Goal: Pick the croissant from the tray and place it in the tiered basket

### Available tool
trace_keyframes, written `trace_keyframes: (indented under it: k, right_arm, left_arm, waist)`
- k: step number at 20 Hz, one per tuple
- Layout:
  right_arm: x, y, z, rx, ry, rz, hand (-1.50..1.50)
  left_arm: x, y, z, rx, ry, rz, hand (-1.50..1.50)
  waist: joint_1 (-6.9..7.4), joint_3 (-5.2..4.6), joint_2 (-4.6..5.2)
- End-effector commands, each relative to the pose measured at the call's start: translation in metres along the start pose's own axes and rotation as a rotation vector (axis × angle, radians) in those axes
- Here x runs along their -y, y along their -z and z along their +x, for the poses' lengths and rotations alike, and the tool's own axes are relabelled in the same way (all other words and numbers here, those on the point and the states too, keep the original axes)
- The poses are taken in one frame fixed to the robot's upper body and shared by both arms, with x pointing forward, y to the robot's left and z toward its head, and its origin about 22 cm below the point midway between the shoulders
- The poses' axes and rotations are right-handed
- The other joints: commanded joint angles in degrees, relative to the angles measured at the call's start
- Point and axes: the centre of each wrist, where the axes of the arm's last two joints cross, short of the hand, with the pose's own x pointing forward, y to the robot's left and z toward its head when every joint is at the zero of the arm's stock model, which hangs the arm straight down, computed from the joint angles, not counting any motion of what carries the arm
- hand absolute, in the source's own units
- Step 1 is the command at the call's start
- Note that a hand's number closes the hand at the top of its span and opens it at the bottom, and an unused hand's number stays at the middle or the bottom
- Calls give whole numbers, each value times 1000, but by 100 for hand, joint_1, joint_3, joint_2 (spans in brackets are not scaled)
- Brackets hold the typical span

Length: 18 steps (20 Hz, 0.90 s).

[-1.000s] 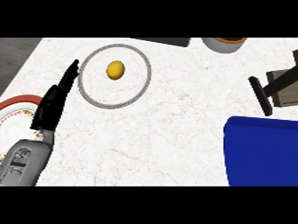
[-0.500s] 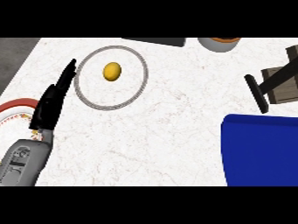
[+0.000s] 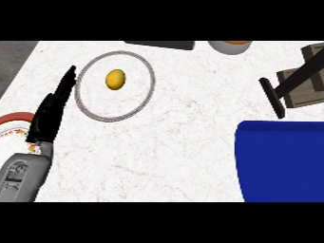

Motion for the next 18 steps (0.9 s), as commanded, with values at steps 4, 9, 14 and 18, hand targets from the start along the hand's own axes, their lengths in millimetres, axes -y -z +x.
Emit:
trace_keyframes:
  k: [4, 9, 14, 18]
  right_arm:
    - [-7, 20, -5, -178, -289, -28, 150]
    - [-8, 14, -1, -172, -312, -8, 150]
    - [-12, 25, -7, -135, -269, 92, 150]
    - [-31, 30, -16, -144, -193, 161, 150]
  left_arm:
    - [-15, -1, -3, -13, 14, 21, 0]
    - [-4, -3, -5, -28, -3, 33, 0]
    - [2, -15, -11, -36, -15, 45, 0]
    - [-27, -10, -11, -39, -7, 58, 0]
  waist:
    - [-187, 6, -76]
    - [-296, 15, -100]
    - [-341, 26, -139]
    - [-394, 28, -127]
